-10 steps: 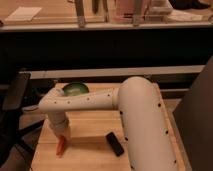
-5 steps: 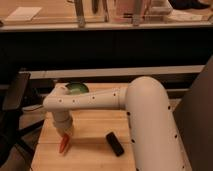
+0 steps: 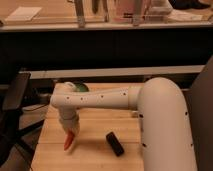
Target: Place the pepper in the ceramic cup
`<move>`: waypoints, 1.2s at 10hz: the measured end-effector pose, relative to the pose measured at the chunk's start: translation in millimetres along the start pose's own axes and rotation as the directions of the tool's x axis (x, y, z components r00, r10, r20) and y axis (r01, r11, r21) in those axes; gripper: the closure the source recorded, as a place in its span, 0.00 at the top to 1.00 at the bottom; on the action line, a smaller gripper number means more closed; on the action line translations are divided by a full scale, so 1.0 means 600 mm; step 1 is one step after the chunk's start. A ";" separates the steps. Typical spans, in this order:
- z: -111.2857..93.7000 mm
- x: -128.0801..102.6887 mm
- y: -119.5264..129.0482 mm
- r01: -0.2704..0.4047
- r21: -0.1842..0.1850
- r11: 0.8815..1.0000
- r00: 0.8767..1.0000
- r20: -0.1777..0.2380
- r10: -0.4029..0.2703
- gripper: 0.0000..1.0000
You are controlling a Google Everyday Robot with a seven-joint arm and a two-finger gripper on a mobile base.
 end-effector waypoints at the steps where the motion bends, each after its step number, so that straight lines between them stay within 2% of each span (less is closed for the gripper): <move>1: -0.002 0.002 -0.003 -0.005 0.007 1.000 1.000 -0.002 0.005 0.08; 3: -0.029 0.017 0.006 -0.024 0.004 1.000 1.000 -0.007 0.024 0.01; 5: -0.074 0.035 0.029 -0.052 0.006 0.999 0.998 -0.020 0.052 0.01; 7: -0.089 0.049 0.049 -0.075 0.007 0.997 0.997 -0.026 0.075 0.01; 9: -0.097 0.054 0.050 -0.093 0.013 0.996 0.995 -0.027 0.093 0.01; 12: -0.113 0.070 0.091 -0.142 0.011 0.990 0.990 -0.025 0.142 0.01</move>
